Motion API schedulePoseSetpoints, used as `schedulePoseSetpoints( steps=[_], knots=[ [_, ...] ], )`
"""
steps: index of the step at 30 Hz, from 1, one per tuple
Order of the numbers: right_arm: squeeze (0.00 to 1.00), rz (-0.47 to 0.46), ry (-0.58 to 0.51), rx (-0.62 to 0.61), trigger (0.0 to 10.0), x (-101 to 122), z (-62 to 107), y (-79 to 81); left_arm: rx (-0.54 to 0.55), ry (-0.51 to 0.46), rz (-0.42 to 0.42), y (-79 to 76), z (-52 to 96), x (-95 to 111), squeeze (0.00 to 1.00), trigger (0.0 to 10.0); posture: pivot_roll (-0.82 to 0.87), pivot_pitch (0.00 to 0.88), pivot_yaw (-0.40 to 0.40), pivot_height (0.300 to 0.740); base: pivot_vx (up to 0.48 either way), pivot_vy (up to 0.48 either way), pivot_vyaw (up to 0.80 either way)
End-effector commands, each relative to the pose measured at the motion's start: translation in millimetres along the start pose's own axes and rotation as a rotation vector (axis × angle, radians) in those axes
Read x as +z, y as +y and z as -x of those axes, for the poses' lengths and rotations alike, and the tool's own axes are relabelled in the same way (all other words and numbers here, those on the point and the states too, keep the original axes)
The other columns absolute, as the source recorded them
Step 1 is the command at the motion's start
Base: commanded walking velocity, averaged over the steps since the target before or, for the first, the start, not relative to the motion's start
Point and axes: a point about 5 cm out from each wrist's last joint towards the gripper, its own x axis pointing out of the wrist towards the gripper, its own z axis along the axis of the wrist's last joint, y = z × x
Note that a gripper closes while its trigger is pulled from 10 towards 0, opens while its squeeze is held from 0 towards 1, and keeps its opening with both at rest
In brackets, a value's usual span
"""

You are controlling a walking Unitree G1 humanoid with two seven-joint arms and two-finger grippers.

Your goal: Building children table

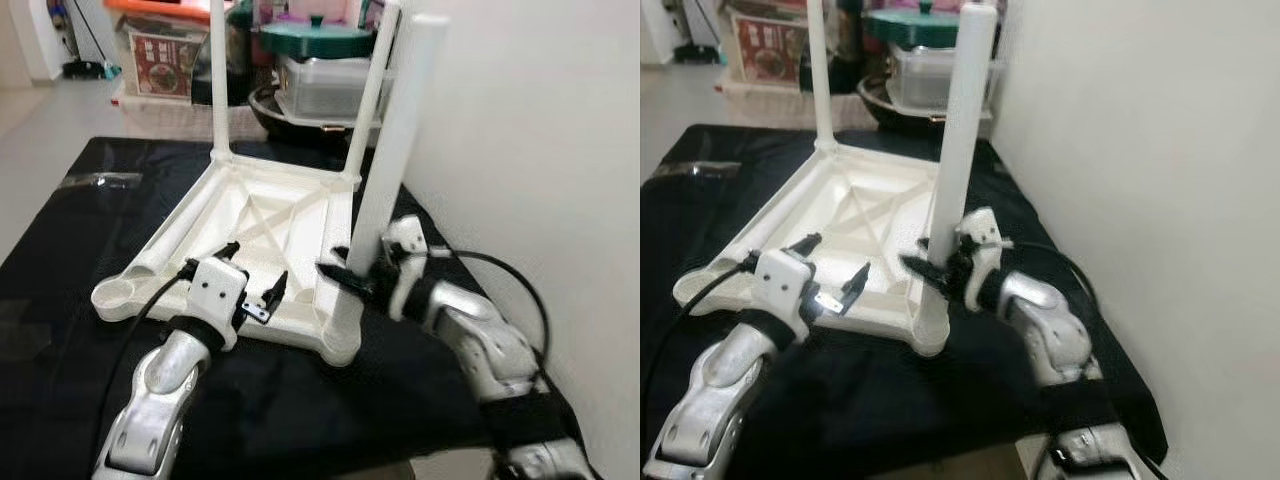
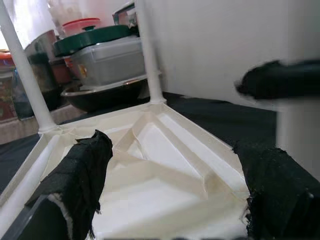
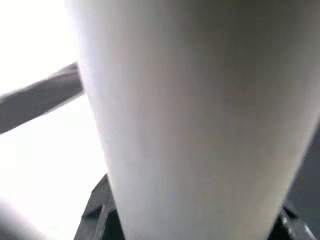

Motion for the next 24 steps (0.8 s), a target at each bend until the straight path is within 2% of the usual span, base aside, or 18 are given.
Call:
schedulePoseSetpoints(
  steps=[1,2,3,5,6,7,8,9,10,11,12,13,14,17,18,19,21,24],
  knots=[
    [0.0,-0.04,0.207,-0.393,0.0,-41.1,17.2,-49.4,0.004,0.005,-0.004,0.1,2.1,-0.9,0.0,10.0,0.11,0.0,-0.148,0.74,0.0,0.0,0.0],
    [0.0,-0.076,0.216,-0.524,0.0,-45.0,25.6,-59.1,0.002,0.004,-0.004,-0.3,1.8,-0.6,0.0,10.0,0.11,0.0,-0.148,0.74,0.0,0.0,0.0],
    [0.0,-0.074,0.211,-0.612,0.0,-46.3,36.5,-61.1,0.002,0.003,-0.004,-0.3,1.4,0.0,0.0,10.0,0.11,0.0,-0.142,0.74,0.0,0.0,0.0],
    [0.0,-0.061,0.199,-0.632,0.0,-45.3,43.7,-57.2,0.0,0.002,-0.005,-0.2,1.2,0.4,0.0,10.0,0.11,0.0,-0.142,0.74,0.0,0.0,0.0],
    [0.0,-0.06,0.198,-0.585,2.1,-44.1,47.9,-43.5,-0.002,0.004,-0.003,-0.1,1.2,-0.3,0.0,10.0,0.1,0.0,-0.13,0.74,0.0,0.0,0.0],
    [0.0,-0.072,0.193,-0.488,10.0,-42.5,48.1,-26.3,-0.009,0.01,-0.004,-0.8,1.4,-1.8,0.0,10.0,0.09,0.0,-0.122,0.74,0.0,0.0,0.0],
    [0.0,-0.091,0.17,-0.376,10.0,-38.7,46.6,-9.7,-0.017,0.014,-0.005,-1.8,1.5,-3.0,0.0,10.0,0.09,0.0,-0.122,0.74,0.0,0.0,0.0],
    [0.0,-0.091,0.17,-0.376,10.0,-38.7,46.6,-9.7,-0.017,0.014,-0.005,-1.8,1.5,-3.0,0.0,10.0,0.09,0.0,-0.122,0.74,0.0,0.0,0.0],
    [0.97,-0.092,0.041,-0.181,10.0,-21.2,44.0,15.8,-0.028,0.014,-0.001,-3.5,1.4,-3.2,0.0,10.0,0.09,0.0,-0.122,0.74,0.0,0.0,0.0],
    [0.97,-0.092,0.041,-0.181,10.0,-21.2,44.0,15.8,-0.028,0.014,-0.001,-3.5,1.4,-3.2,0.0,10.0,0.09,0.0,-0.122,0.74,0.0,0.0,0.0],
    [1.0,-0.134,-0.032,-0.057,10.0,-8.0,41.9,29.0,-0.031,0.01,0.002,-3.8,0.2,-2.3,0.0,10.0,0.08,0.0,-0.111,0.74,0.0,0.0,0.0],
    [1.0,-0.134,-0.032,-0.057,10.0,-8.0,41.9,29.0,-0.031,0.01,0.002,-3.8,0.2,-2.3,0.0,10.0,0.08,0.0,-0.111,0.74,0.0,0.0,0.0],
    [0.0,-0.13,-0.043,0.06,10.0,-1.0,39.2,33.3,-0.031,0.008,-0.001,-3.3,-0.8,-1.9,0.0,10.0,0.08,0.0,-0.113,0.74,0.0,0.0,0.0],
    [0.0,-0.093,-0.077,0.403,10.0,19.8,40.7,32.4,-0.027,0.001,-0.004,-0.9,-3.2,-0.8,0.0,10.0,0.08,0.0,-0.118,0.74,0.0,0.0,0.0],
    [0.0,-0.093,-0.077,0.403,10.0,19.8,40.7,32.4,-0.027,0.001,-0.004,-0.9,-3.2,-0.8,0.0,10.0,0.08,0.0,-0.118,0.74,0.0,0.0,0.0],
    [0.0,-0.036,-0.081,0.594,10.0,24.7,48.5,26.5,-0.025,0.0,-0.005,-0.7,-3.2,-0.5,0.0,10.0,0.09,0.0,-0.124,0.74,0.0,0.0,0.0],
    [0.0,0.016,-0.042,0.752,10.0,20.1,54.0,23.8,-0.023,-0.001,-0.005,-1.2,-2.1,-0.5,0.0,10.0,0.1,0.0,-0.134,0.74,0.0,0.0,0.0],
    [0.0,0.024,-0.034,0.772,10.0,18.8,54.7,24.0,-0.023,-0.001,-0.006,-1.4,-1.9,-0.5,0.0,10.0,0.1,0.0,-0.134,0.74,0.0,0.0,0.0]
  ],
)
